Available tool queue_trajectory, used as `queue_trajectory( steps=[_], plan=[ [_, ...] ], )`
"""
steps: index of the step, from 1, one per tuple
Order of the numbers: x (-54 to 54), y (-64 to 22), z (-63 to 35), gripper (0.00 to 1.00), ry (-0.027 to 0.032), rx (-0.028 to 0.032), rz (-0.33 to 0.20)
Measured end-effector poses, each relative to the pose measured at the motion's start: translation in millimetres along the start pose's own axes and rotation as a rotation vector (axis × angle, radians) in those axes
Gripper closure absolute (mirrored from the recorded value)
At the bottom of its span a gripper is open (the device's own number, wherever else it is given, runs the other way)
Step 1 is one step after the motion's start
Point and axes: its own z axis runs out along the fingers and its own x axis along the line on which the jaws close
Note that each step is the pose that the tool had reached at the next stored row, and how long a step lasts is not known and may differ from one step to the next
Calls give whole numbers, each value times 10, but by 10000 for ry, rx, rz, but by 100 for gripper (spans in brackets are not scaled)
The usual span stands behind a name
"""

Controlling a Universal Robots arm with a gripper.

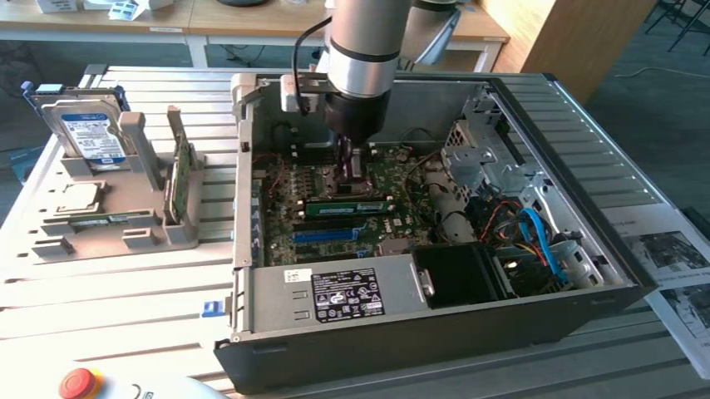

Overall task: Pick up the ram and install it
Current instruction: 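Press down the ram until it locks into place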

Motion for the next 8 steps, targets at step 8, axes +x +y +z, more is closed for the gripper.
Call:
queue_trajectory(
  steps=[8],
  plan=[
    [3, 12, 0, 90, 0, 1, 0]
  ],
)
